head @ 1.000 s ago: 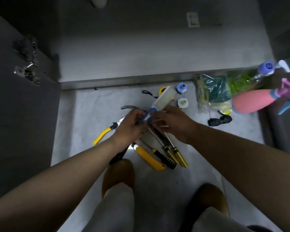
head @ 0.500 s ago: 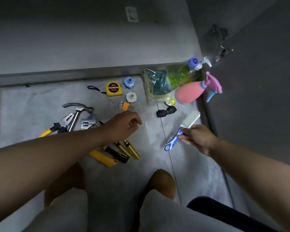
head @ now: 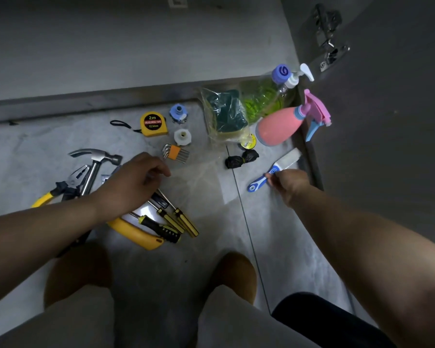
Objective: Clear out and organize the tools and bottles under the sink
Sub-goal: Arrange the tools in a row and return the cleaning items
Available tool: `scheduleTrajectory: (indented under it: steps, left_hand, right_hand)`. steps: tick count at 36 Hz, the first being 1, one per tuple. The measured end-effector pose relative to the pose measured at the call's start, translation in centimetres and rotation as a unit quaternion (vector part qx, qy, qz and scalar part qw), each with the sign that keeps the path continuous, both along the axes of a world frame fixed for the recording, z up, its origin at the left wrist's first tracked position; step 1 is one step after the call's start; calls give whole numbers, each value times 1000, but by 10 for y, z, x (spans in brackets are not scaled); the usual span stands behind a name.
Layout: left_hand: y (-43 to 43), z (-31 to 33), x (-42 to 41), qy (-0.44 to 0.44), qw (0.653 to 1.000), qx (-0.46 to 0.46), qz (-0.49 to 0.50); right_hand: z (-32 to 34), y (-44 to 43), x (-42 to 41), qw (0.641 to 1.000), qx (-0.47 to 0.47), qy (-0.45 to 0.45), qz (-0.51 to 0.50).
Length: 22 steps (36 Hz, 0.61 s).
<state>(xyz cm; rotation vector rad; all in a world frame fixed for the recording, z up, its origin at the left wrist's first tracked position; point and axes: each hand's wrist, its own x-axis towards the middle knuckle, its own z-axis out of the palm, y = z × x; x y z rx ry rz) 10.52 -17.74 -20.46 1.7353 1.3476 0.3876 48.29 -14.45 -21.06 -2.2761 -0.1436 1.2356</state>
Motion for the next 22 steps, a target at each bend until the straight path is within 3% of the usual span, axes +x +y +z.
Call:
scheduleTrajectory:
  steps: [4,6,10,14,18,22]
  left_hand:
    - [1,-1,-2,7,1000,6,7]
    - [0,0,-5,11,1000,18,15]
    - [-6,3,-19,30,997,58,36]
    - [-16,7,-46,81,985,109,103]
    - [-36,5,-86,179,958,106,196]
    - [-66,-5,-120,252,934,33,252]
  right_hand:
    - [-6,-18,-7,992,26,-107,63]
    - [-7,-28,-18,979,26,-144,141]
    - [-2,-43,-35,926,32,-205,314]
    - [13,-46,-59,868,60,-275,409]
    - [37,-35,-95,797,92,-197,564]
    - [62,-24,-136,705,91,-67,700]
